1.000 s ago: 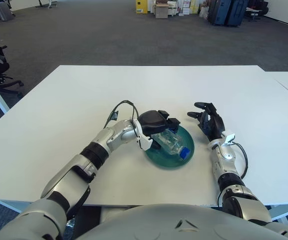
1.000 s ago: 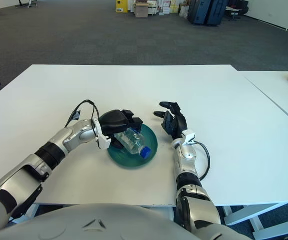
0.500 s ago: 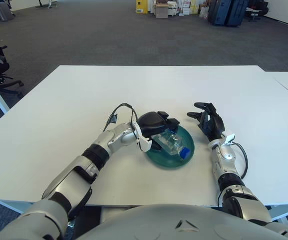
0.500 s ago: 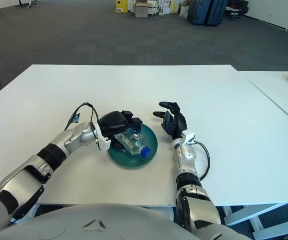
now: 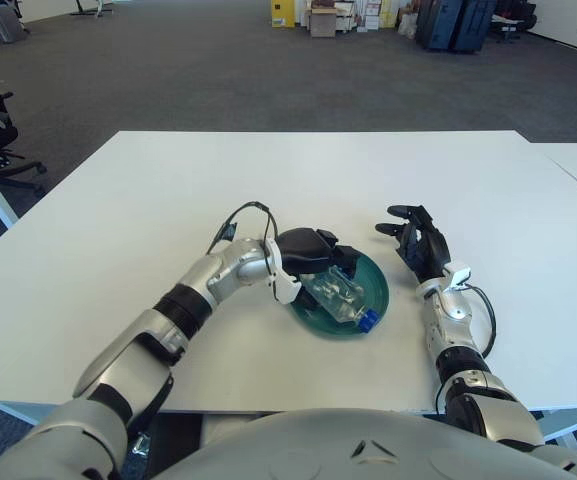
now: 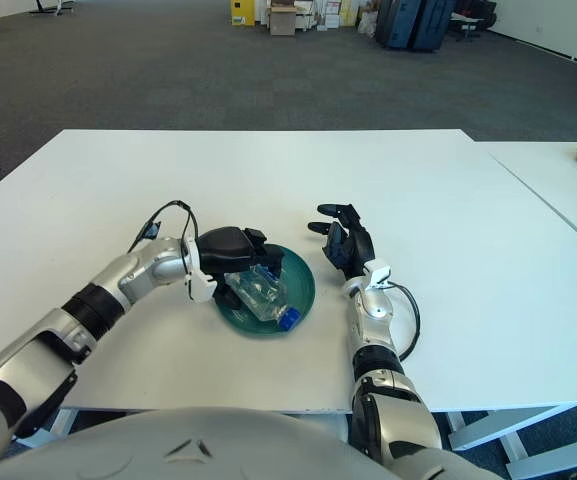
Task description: Put the bottle into the plate.
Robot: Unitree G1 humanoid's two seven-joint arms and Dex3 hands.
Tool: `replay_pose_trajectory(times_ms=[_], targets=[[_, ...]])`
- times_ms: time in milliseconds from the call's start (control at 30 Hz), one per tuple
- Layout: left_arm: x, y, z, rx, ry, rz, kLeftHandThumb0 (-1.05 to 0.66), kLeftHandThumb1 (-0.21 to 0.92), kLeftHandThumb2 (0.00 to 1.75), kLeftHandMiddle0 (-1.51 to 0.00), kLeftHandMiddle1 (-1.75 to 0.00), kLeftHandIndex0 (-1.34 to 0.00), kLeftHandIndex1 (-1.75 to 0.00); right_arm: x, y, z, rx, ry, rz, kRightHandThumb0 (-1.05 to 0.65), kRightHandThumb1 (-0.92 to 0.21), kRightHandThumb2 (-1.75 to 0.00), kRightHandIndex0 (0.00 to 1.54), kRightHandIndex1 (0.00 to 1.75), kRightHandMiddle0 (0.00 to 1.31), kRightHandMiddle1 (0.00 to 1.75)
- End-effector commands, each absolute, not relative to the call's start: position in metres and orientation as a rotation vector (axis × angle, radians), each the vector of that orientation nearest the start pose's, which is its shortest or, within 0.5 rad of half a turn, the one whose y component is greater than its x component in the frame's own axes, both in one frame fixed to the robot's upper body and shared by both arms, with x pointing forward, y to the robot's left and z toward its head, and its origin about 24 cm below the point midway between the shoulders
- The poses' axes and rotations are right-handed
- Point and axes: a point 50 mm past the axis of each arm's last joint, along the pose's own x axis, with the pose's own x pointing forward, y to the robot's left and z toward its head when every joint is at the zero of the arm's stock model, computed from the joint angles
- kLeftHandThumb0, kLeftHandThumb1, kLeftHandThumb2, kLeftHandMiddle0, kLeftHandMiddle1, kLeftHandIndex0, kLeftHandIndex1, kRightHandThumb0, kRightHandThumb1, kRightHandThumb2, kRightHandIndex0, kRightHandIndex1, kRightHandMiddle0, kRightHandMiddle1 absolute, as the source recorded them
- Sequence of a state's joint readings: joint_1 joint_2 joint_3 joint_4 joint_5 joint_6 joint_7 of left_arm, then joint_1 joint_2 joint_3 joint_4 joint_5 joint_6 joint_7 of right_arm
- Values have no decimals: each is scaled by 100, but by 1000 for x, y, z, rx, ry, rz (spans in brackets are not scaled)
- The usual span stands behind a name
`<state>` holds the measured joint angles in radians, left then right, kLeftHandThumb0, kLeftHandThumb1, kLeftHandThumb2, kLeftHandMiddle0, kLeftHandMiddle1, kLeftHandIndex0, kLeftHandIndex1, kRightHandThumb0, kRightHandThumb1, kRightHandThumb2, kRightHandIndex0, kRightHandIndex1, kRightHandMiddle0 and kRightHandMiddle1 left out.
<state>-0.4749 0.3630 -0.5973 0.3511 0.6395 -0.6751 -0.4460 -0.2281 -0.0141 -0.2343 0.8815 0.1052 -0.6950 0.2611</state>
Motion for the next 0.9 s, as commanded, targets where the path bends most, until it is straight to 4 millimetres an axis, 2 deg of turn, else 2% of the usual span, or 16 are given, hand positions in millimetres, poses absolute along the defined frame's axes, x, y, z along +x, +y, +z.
replay_pose_trajectory(times_ms=[0, 67, 200, 367, 433, 533, 733, 867], targets=[[271, 49, 89, 1242, -570, -1327, -78, 87, 42, -30, -173, -1, -91, 186, -169, -90, 194, 209, -72, -79, -92, -82, 43, 87, 21, 114], [270, 49, 90, 1236, -555, -1338, -76, 83, 47, -32, -174, 0, -96, 185, -168, -90, 192, 210, -73, -78, -92, -82, 44, 87, 20, 114], [270, 50, 94, 1220, -534, -1350, -70, 66, 70, -40, -175, 0, -108, 185, -168, -91, 183, 216, -72, -78, -92, -83, 46, 87, 20, 112], [270, 50, 98, 1196, -521, -1358, -65, 56, 84, -46, -175, 0, -113, 186, -168, -91, 178, 219, -74, -77, -92, -83, 47, 87, 19, 112], [271, 51, 101, 1189, -527, -1360, -62, 48, 94, -52, -175, 0, -124, 186, -167, -91, 176, 222, -77, -77, -92, -82, 47, 87, 21, 112], [271, 51, 101, 1175, -533, -1350, -59, 41, 103, -57, -175, 0, -130, 186, -167, -91, 178, 227, -82, -76, -92, -82, 46, 87, 21, 112], [274, 53, 102, 1137, -519, -1323, -58, 38, 108, -59, -175, 0, -120, 186, -168, -93, 193, 240, -83, -74, -92, -81, 43, 85, 18, 110], [275, 56, 101, 1110, -518, -1293, -61, 42, 105, -55, -175, 0, -124, 186, -168, -94, 201, 248, -77, -74, -92, -81, 43, 85, 16, 111]])
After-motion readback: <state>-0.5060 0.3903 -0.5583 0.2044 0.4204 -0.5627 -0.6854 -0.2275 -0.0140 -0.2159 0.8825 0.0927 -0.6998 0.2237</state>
